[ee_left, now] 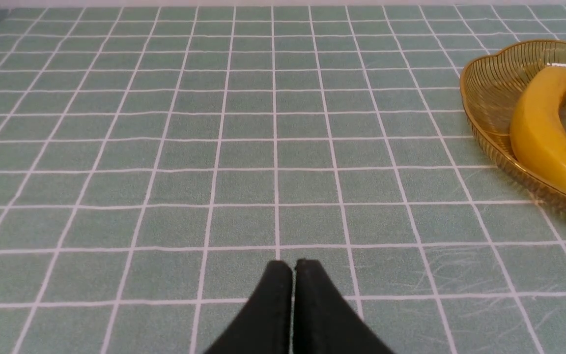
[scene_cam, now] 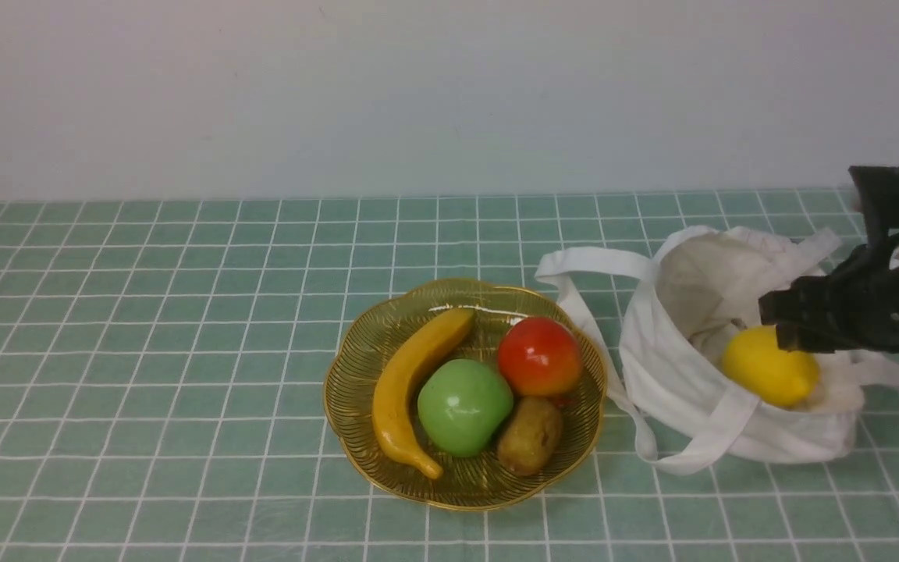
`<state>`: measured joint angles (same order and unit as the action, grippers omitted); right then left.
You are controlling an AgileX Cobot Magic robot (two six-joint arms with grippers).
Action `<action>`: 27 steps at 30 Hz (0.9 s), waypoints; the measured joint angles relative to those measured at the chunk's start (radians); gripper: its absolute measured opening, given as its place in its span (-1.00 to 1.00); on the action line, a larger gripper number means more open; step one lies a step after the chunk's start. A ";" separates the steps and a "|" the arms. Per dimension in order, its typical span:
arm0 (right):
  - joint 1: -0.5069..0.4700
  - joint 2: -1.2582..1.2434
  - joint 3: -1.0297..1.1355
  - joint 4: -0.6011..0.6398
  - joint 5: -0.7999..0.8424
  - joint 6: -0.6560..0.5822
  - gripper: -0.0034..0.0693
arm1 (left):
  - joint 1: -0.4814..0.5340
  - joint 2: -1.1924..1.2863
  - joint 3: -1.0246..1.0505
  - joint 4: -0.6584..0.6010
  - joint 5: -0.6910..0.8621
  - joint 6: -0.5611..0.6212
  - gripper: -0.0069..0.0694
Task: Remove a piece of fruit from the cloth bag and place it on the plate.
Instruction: Use the right arm to grab a lemon from the bag
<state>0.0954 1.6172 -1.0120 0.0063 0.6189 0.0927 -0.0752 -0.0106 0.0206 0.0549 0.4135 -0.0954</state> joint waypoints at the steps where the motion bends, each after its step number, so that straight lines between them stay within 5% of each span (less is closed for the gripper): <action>1: 0.000 0.005 -0.001 -0.006 -0.005 0.000 0.28 | 0.000 0.000 0.000 0.000 0.000 0.000 -0.84; 5: 0.000 0.062 -0.005 -0.006 -0.051 0.001 0.86 | 0.000 0.000 0.000 0.000 0.000 0.000 -0.84; 10: 0.000 0.127 -0.006 -0.006 -0.088 0.001 0.98 | 0.000 0.000 0.000 0.000 0.000 0.000 -0.84; 27: 0.000 0.198 -0.016 -0.033 -0.079 0.005 0.66 | 0.000 0.000 0.000 0.000 0.000 0.000 -0.84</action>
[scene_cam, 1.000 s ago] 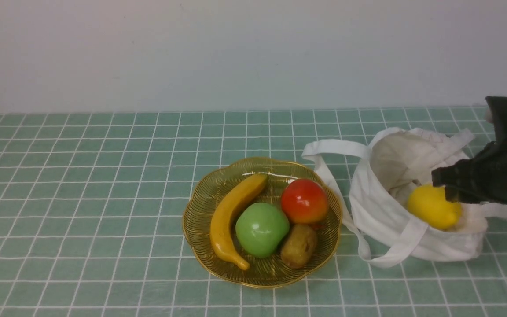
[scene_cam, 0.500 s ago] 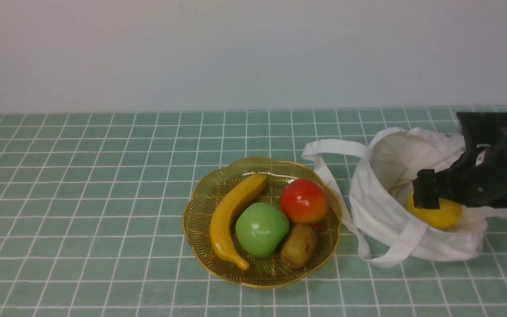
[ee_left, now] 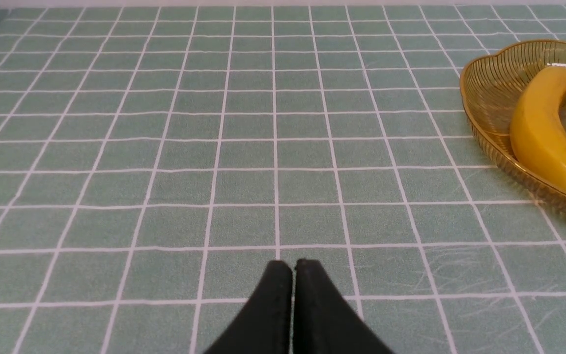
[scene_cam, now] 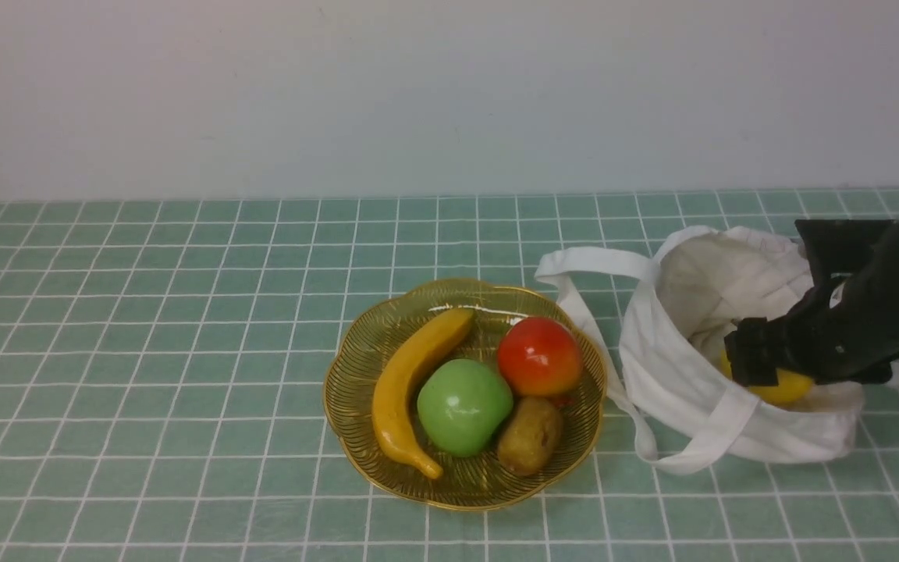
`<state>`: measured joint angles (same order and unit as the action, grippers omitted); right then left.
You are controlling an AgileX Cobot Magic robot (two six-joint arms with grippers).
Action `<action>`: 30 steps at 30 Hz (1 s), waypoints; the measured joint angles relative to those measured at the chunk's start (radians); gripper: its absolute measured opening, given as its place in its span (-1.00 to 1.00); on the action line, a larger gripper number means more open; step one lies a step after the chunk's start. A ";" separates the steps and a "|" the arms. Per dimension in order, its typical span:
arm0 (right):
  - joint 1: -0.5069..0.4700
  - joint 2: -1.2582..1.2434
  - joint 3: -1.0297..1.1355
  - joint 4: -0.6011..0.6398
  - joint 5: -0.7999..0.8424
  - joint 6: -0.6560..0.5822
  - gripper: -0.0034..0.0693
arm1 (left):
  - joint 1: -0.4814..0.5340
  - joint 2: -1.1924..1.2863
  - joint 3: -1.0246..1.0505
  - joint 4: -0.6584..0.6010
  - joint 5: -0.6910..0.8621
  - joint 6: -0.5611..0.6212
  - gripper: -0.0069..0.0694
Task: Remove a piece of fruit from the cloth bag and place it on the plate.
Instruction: Use the right arm to grab a lemon from the bag, then use the right arm to put the lemon into the empty plate on the left
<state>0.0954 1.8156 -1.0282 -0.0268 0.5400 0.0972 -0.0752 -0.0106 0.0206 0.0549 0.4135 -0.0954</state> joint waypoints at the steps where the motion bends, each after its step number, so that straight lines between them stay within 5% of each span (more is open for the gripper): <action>1: 0.000 0.000 0.000 0.000 0.000 0.000 0.66 | 0.000 0.000 0.000 0.000 0.000 0.000 -0.84; 21: 0.000 -0.341 -0.217 -0.055 0.428 0.058 0.66 | 0.000 0.000 0.000 0.000 0.000 0.000 -0.84; 26: 0.000 -0.492 -0.241 0.082 0.466 0.025 0.66 | 0.000 0.000 0.000 0.000 0.000 0.000 -0.84; 30: 0.012 -0.547 -0.241 0.321 0.478 -0.109 0.66 | 0.000 0.000 0.000 0.000 0.000 0.000 -0.84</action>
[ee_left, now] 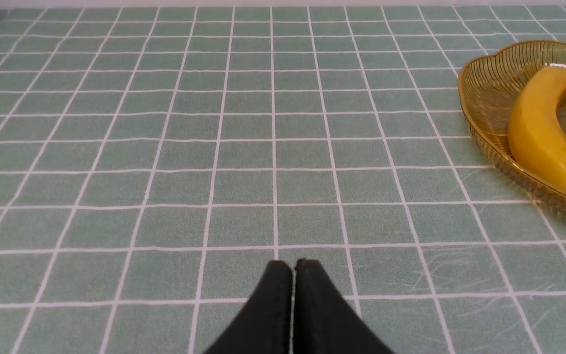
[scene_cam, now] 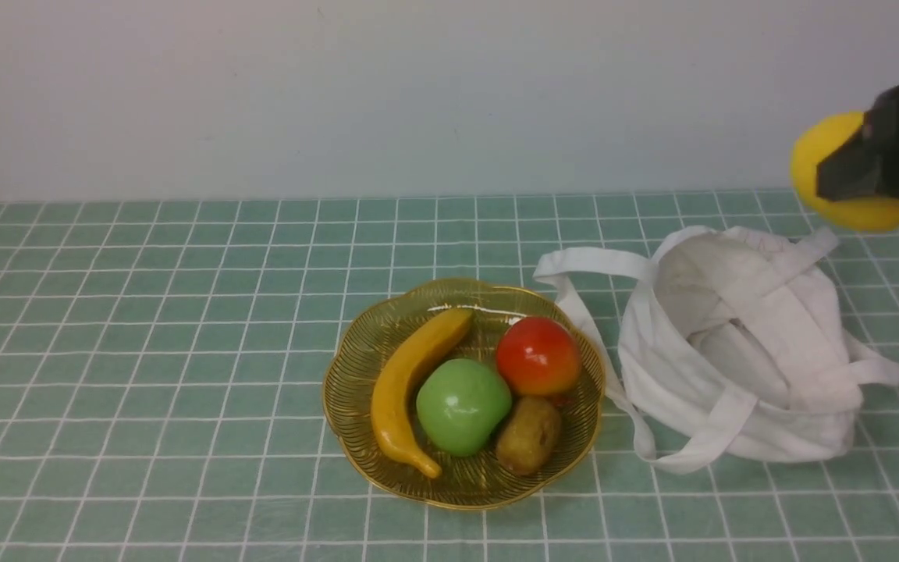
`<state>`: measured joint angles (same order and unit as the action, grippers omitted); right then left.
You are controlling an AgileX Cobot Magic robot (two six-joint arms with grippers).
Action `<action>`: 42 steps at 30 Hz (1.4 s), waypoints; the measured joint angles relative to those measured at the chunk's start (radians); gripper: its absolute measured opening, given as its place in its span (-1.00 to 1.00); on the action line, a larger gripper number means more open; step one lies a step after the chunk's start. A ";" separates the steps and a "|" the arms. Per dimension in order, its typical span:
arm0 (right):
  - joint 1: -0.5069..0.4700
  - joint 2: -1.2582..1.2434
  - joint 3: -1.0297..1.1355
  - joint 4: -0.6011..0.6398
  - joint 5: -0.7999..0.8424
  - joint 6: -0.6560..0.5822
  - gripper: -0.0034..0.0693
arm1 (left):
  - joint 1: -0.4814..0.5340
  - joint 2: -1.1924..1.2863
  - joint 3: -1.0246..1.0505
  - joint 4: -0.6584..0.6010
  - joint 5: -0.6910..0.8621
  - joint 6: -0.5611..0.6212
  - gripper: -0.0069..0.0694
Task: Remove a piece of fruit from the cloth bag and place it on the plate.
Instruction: Use the right arm to put the lemon into the empty plate on the left
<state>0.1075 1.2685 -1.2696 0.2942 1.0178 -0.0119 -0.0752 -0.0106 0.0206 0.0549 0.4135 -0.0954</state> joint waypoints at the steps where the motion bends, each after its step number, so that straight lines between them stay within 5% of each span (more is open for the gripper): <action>1: 0.018 0.001 0.000 0.071 0.000 -0.056 0.66 | 0.000 0.000 0.000 0.000 0.000 0.000 -0.84; 7: 0.225 0.106 0.000 0.339 -0.067 -0.301 0.66 | 0.000 0.000 0.000 0.000 0.000 0.000 -0.84; 13: 0.424 0.315 0.000 0.376 -0.276 -0.449 0.66 | 0.000 0.000 0.000 0.000 0.000 0.000 -0.84; 24: 0.472 0.546 0.000 0.384 -0.546 -0.469 0.68 | 0.000 0.000 0.000 0.000 0.000 0.000 -0.84; 30: 0.472 0.601 0.000 0.383 -0.666 -0.483 0.98 | 0.000 0.000 0.000 0.000 0.000 0.000 -0.84; 42: 0.454 0.569 0.000 0.371 -0.605 -0.475 0.87 | 0.000 0.000 0.000 0.000 0.000 0.000 -0.84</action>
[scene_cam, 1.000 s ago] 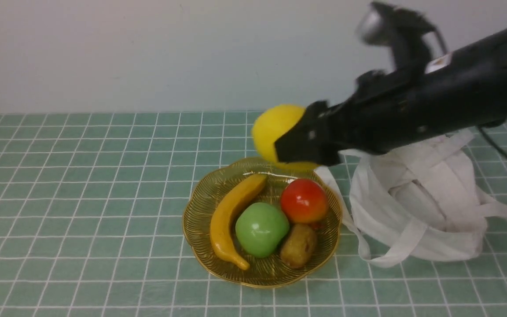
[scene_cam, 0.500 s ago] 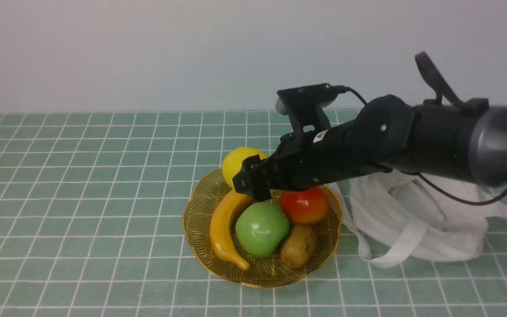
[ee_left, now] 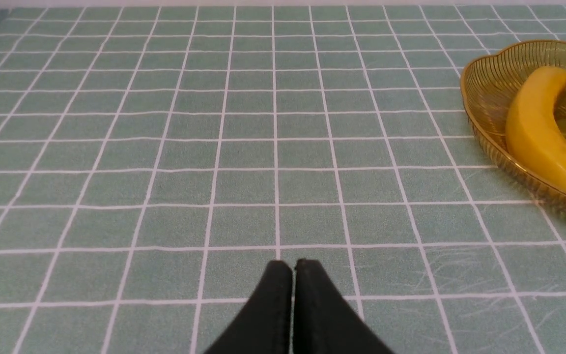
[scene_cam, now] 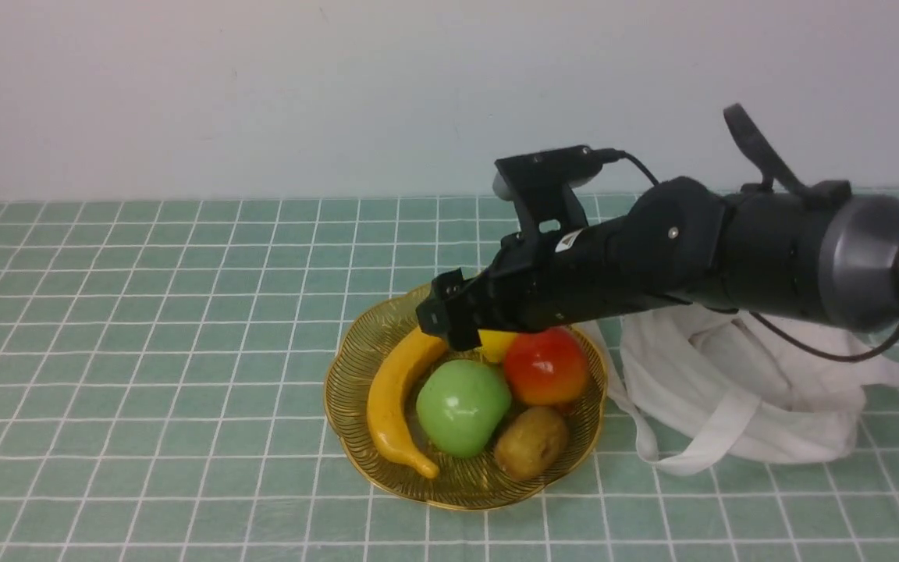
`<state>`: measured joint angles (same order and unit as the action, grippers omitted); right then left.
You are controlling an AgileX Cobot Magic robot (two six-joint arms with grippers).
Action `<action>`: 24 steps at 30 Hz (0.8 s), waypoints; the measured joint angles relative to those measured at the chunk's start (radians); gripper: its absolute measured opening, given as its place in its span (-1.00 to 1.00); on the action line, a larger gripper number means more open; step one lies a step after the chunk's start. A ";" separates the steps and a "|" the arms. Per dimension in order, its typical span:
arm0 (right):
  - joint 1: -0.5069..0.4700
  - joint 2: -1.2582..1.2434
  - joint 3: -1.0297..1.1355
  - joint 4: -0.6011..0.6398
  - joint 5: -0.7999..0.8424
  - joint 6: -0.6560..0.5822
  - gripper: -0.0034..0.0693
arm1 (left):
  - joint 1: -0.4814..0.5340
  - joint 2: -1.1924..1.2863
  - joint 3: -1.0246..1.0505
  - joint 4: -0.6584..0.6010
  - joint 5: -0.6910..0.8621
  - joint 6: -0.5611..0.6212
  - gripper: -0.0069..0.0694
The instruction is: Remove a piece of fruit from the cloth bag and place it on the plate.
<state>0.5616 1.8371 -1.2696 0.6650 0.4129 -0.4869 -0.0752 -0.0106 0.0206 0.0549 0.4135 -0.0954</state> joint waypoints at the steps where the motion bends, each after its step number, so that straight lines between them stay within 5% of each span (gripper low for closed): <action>1: -0.012 -0.021 0.000 -0.004 0.033 0.000 0.79 | 0.000 0.000 0.000 0.000 0.000 0.000 -0.84; 4: -0.060 -0.094 0.000 -0.021 0.125 0.004 0.52 | 0.000 0.000 0.000 0.000 0.000 0.000 -0.84; 13: -0.325 -0.448 0.000 -0.054 0.540 0.007 -0.78 | 0.000 0.000 0.000 0.000 0.000 0.000 -0.84; 19: -0.476 -0.693 0.012 -0.197 0.761 0.012 -0.94 | 0.000 0.000 0.000 0.000 0.000 0.000 -0.84; 24: -0.521 -0.929 0.161 -0.336 0.732 0.075 -0.94 | 0.000 0.000 0.000 0.000 0.000 0.000 -0.84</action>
<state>0.0408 0.9082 -1.1090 0.3292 1.1452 -0.4120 -0.0752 -0.0106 0.0206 0.0549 0.4135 -0.0954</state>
